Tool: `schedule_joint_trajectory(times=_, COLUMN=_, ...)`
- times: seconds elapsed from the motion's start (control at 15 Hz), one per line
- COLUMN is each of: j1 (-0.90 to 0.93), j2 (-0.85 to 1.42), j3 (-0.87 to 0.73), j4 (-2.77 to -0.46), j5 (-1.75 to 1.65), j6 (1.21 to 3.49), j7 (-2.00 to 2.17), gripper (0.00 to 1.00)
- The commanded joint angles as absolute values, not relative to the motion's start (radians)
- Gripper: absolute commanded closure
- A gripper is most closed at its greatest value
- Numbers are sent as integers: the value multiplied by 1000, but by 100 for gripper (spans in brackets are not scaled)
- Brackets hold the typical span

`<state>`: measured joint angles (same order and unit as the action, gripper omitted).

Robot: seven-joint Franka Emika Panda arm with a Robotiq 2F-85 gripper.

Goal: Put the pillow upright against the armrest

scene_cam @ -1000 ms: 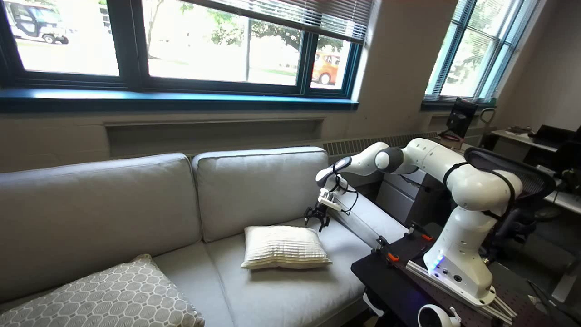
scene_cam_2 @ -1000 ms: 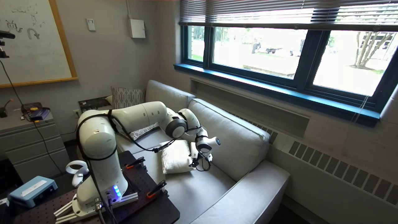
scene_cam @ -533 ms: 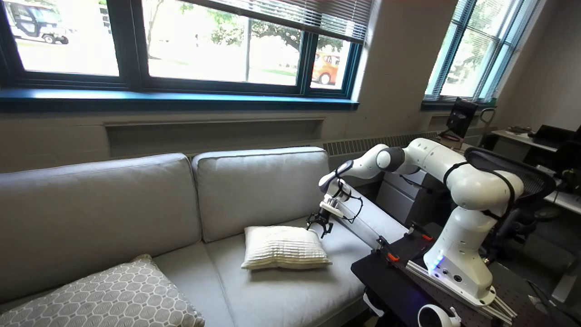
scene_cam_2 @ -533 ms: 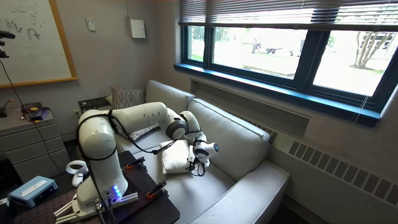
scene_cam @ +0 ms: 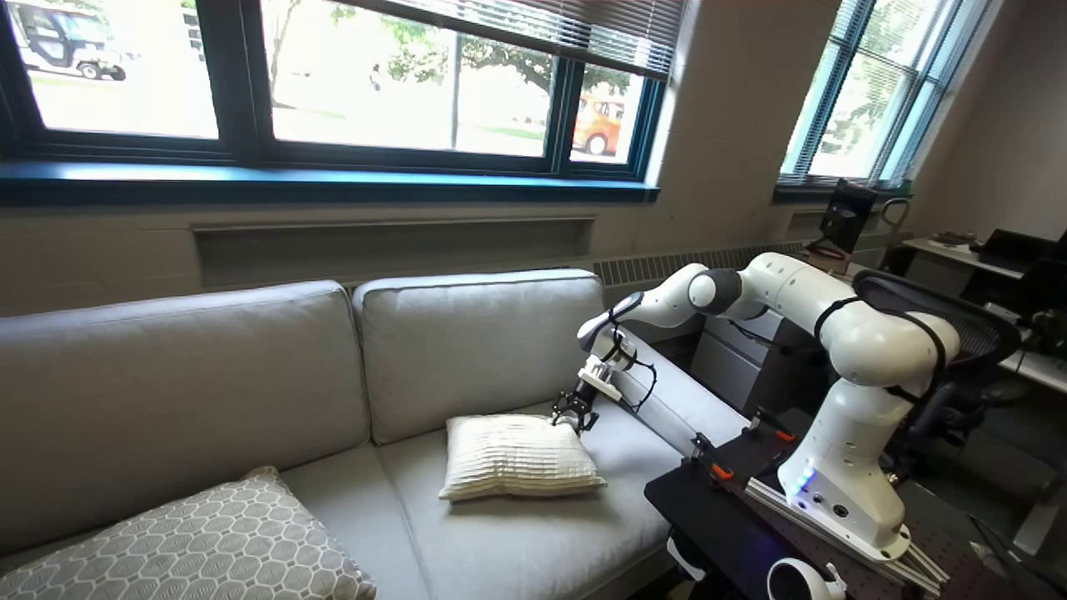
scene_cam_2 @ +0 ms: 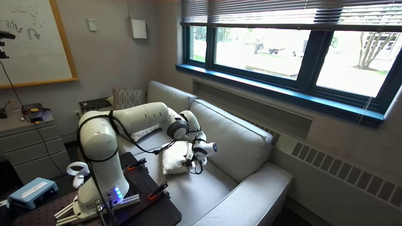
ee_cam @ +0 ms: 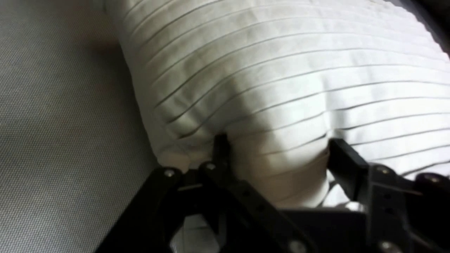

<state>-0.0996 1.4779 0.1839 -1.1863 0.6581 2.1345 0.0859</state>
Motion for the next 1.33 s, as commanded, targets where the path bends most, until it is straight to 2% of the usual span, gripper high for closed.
schedule_joint_trajectory(times=0.0, j1=-86, j2=1476, j3=194, j4=-1171, j5=649, j6=2099, j7=76, gripper=55)
schedule_joint_trajectory(times=0.33, j1=-61, j2=1472, j3=171, j4=-1138, j5=604, j6=2087, j7=99, gripper=93)
schedule_joint_trajectory(times=0.47, j1=-50, j2=1471, j3=168, j4=-1097, j5=556, j6=2075, j7=98, gripper=100)
schedule_joint_trajectory(times=0.67, j1=-30, j2=1469, j3=158, j4=-1041, j5=471, j6=2089, j7=111, gripper=98)
schedule_joint_trajectory(times=1.27, j1=-125, j2=1189, j3=121, j4=-1427, j5=538, j6=2453, j7=-50, gripper=98)
